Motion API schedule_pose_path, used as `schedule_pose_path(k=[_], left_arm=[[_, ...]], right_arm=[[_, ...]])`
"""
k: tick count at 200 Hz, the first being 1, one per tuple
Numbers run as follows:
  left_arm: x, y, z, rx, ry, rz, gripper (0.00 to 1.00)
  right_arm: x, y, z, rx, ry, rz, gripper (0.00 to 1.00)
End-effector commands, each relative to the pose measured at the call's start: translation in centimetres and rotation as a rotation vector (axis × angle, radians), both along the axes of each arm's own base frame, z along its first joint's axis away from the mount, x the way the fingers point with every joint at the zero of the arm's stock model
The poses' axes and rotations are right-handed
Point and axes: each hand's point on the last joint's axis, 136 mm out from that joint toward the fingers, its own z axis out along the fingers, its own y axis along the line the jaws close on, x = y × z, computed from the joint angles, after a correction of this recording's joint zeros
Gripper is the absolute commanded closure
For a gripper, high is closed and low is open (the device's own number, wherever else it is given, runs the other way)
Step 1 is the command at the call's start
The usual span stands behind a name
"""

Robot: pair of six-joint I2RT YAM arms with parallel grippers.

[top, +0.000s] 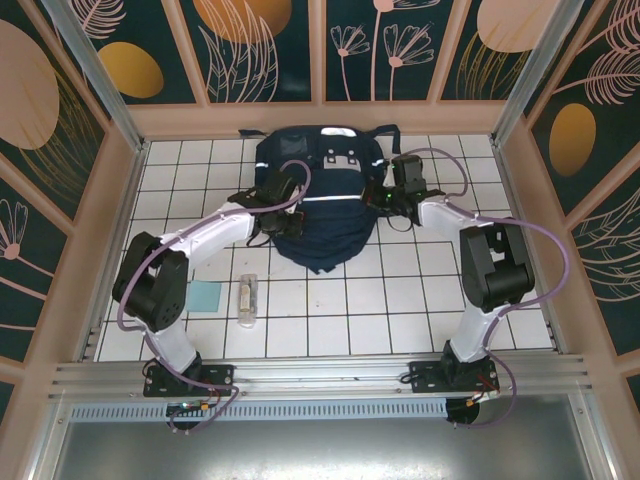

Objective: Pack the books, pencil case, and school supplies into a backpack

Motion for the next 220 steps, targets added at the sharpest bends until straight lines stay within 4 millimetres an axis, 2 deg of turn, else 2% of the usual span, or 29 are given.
schedule_pose_path(k=[1,22,36,38,42,62,75,88,117,151,189,209,220], left_arm=[[-2.9,-3.0,2.2,-0.163,0.059,-0.051,1.00],[-3.9,-6.3,3.2,-0.249,0.065,-0.080,1.00],[-4.1,-8.4,4.1,-0.303,0.059,-0.097,1.00],[-4.1,-8.7,3.4,-0.301,0.074,-0.096,1.00],[-4.0,-9.2,3.1,-0.314,0.082,-0.097,1.00],[-3.8,-11.2,3.6,-0.385,0.094,-0.108,1.00],[-3.6,-12.3,4.3,-0.403,0.080,-0.123,1.00],[-3.3,-13.2,5.1,-0.414,0.056,-0.137,1.00],[-3.0,-14.9,6.5,-0.450,0.023,-0.163,1.00],[-3.3,-16.3,6.1,-0.448,0.030,-0.191,1.00],[-4.3,-16.2,5.1,-0.420,0.040,-0.200,1.00],[-4.7,-15.5,4.6,-0.403,0.043,-0.191,1.00],[-4.9,-15.1,4.5,-0.393,0.037,-0.186,1.00]], right_arm=[[3.4,-4.3,3.0,-0.069,-0.109,-0.163,1.00],[3.0,-3.9,3.6,-0.020,-0.114,-0.167,0.99],[2.4,-3.9,4.1,0.007,-0.115,-0.176,0.83],[2.3,-3.9,4.1,0.010,-0.113,-0.178,0.80],[2.0,-4.0,4.3,0.017,-0.115,-0.185,0.74],[0.3,-4.9,5.4,0.032,-0.122,-0.225,0.48],[-1.0,-5.6,6.1,0.034,-0.119,-0.255,0.38],[-2.5,-6.0,6.6,0.049,-0.111,-0.269,0.33],[-5.8,-5.1,6.7,0.171,-0.060,-0.255,0.32],[-8.2,-2.8,5.4,0.340,-0.002,-0.241,0.32],[-7.6,-0.1,5.2,0.469,-0.007,-0.186,0.33],[-6.6,0.2,4.7,0.491,-0.011,-0.208,0.35],[-6.1,0.2,4.3,0.493,-0.015,-0.227,0.40]])
